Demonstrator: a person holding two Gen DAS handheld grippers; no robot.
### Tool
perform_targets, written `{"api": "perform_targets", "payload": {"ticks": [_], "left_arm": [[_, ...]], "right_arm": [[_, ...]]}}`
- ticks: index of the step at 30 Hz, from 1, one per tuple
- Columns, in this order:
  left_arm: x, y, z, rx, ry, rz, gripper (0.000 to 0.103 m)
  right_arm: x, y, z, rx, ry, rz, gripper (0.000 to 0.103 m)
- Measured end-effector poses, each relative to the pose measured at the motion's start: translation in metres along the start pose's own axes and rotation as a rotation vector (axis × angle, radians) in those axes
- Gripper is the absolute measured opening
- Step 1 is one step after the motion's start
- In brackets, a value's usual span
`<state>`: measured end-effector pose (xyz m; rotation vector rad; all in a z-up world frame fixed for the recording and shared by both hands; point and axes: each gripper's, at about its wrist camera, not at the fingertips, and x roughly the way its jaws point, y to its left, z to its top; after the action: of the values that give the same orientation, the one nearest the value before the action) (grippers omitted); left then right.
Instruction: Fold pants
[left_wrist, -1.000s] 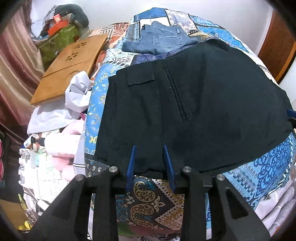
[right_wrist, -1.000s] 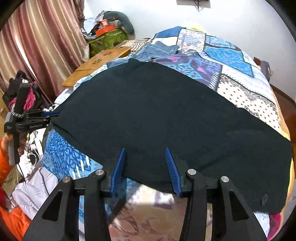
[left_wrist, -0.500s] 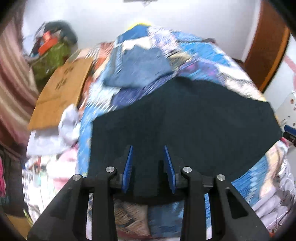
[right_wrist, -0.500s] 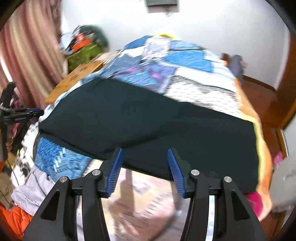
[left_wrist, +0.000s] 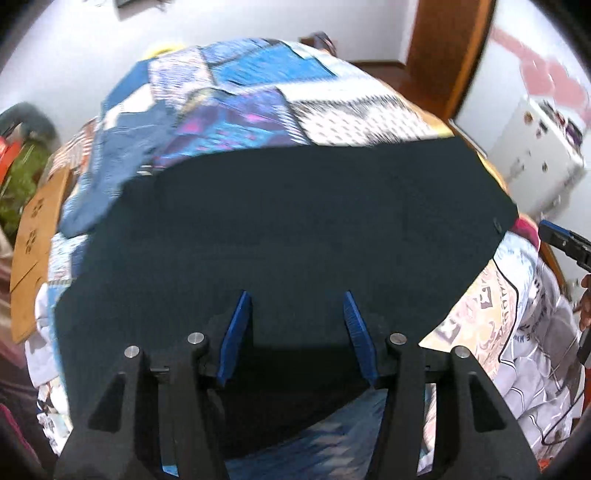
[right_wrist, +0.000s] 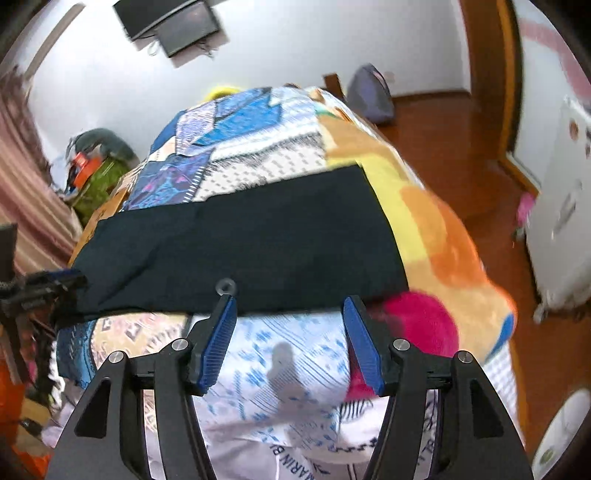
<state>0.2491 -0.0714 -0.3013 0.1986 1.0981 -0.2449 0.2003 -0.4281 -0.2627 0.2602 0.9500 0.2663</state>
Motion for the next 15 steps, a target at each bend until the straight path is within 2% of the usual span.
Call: {"api": "perform_targets", "payload": {"ticks": [3, 6, 8, 11, 15], "left_arm": [[0.009, -0.023, 0.005, 0.032, -0.021, 0.036, 0.058], [0.021, -0.031, 0.021, -0.005, 0.001, 0.000, 0.058], [0.026, -0.030, 0.029, -0.033, 0.013, -0.016, 0.064], [0.036, -0.036, 0.043, -0.063, 0.018, -0.011, 0.072], [0.049, -0.053, 0.058, -0.050, 0.007, 0.015, 0.073]], "right_arm": [[0.009, -0.010, -0.008, 0.058, 0.017, 0.038, 0.057], [0.020, -0.019, -0.011, 0.114, 0.032, 0.073, 0.057], [0.027, -0.026, -0.012, 0.150, 0.037, 0.092, 0.057], [0.035, -0.036, -0.012, 0.198, 0.026, 0.110, 0.057], [0.039, -0.049, -0.012, 0.260, 0.002, 0.129, 0.056]]}}
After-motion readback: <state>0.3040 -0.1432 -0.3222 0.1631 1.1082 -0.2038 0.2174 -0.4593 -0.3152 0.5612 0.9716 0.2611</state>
